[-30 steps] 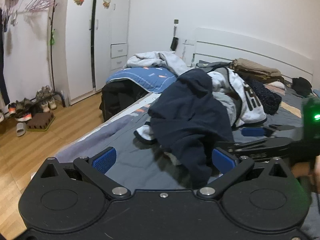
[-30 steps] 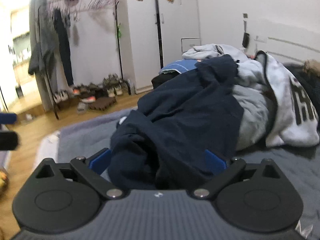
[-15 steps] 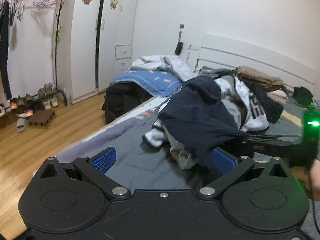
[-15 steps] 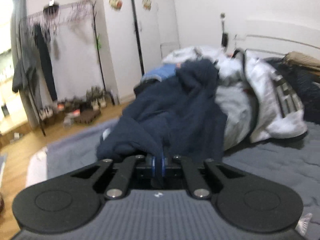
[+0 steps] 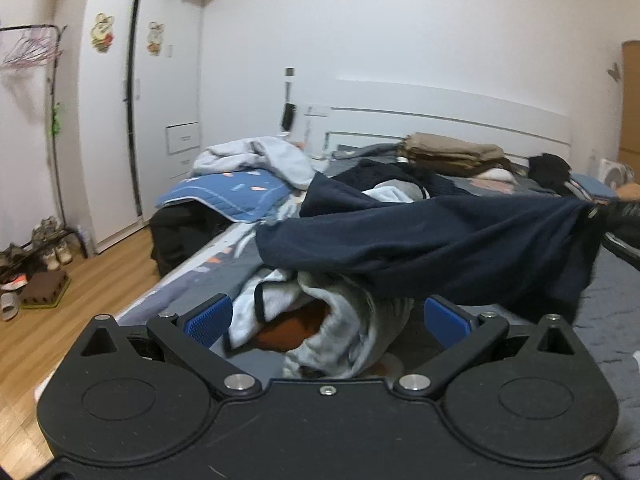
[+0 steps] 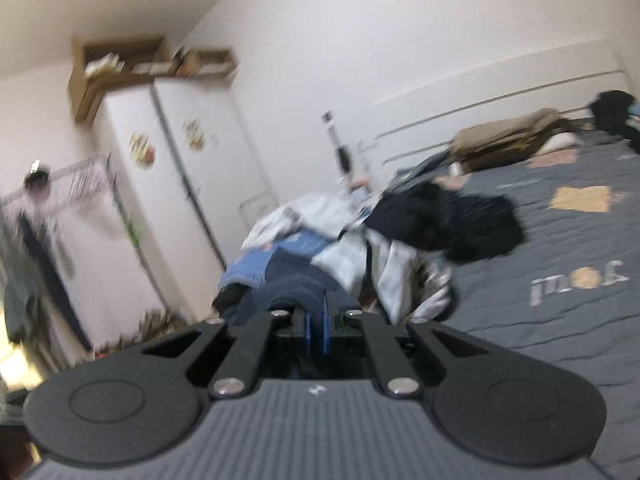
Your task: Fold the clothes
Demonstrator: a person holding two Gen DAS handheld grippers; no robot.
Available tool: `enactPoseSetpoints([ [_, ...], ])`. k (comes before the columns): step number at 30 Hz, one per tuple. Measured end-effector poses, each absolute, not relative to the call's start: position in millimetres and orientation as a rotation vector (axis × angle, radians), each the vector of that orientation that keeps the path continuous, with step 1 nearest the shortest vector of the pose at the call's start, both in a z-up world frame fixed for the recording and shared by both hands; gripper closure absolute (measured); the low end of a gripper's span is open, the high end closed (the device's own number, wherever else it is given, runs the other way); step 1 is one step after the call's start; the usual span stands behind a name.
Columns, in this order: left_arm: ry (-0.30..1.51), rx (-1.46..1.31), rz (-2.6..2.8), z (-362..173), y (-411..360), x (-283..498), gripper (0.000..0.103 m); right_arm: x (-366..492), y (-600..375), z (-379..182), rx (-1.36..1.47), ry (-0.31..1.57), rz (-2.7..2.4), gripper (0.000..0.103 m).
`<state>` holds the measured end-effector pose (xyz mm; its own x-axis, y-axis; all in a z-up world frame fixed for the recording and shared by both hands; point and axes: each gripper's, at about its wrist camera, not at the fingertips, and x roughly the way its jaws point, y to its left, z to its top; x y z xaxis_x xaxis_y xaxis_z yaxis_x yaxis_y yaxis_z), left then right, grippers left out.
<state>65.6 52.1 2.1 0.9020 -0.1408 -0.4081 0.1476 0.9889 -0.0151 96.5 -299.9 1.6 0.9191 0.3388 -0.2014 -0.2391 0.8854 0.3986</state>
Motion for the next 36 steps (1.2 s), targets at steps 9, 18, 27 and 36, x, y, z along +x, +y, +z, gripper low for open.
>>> enactPoseSetpoints([
  [9,0.464,0.067,-0.245,-20.4,15.2,76.5,0.000,31.6,-416.0,9.8,0.471,0.148,0.048,0.098],
  [18,0.483,0.090,-0.280,-38.6,-9.9,91.1,0.000,0.6,-498.0,-28.9,0.584,0.116,-0.184,0.098],
  [27,0.514,0.131,-0.351,-54.9,-70.0,105.6,0.000,-15.7,-574.2,-41.8,0.522,0.078,-0.387,0.098],
  [36,0.607,0.172,-0.426,-102.2,-159.6,126.4,0.000,14.5,-599.8,-84.8,0.411,0.425,-0.313,0.094],
])
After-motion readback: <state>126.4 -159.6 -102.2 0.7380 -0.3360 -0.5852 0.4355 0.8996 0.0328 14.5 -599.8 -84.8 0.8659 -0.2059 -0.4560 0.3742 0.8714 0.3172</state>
